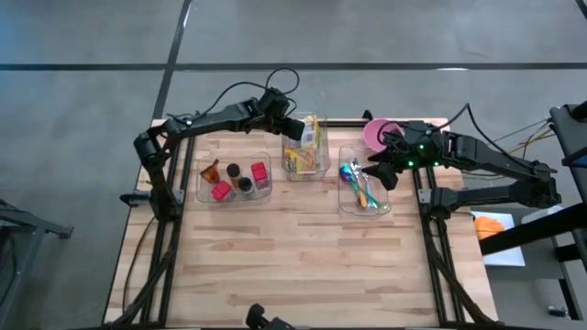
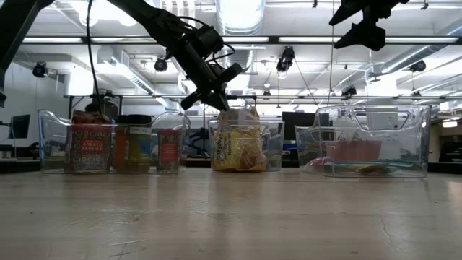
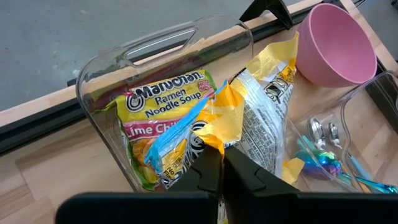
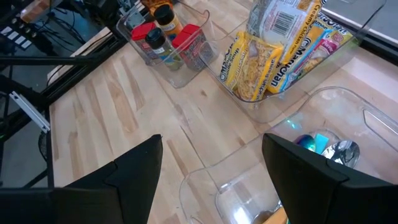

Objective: Pick & Place Food Item
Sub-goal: Put the yellow noodle pack into the middle transparent bin

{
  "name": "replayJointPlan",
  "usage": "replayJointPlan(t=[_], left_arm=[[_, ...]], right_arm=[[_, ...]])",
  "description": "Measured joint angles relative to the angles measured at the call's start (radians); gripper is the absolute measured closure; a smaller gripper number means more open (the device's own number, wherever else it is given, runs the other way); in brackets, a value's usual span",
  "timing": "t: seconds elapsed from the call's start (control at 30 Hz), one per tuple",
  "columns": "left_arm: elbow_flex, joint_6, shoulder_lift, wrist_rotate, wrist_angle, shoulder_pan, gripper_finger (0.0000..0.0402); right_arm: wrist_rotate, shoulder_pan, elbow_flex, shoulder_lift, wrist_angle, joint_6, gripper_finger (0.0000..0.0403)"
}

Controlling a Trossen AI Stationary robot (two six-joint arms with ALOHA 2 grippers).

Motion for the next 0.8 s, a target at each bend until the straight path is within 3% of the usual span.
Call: replayJointPlan(t=[0.8], left_arm=[[0.000, -0.022, 0.000, 0.003, -0.001, 0.000, 0.0238]], right_arm=[[-0.001, 0.000, 0.000, 0.000, 0.000, 0.000, 0.0132]])
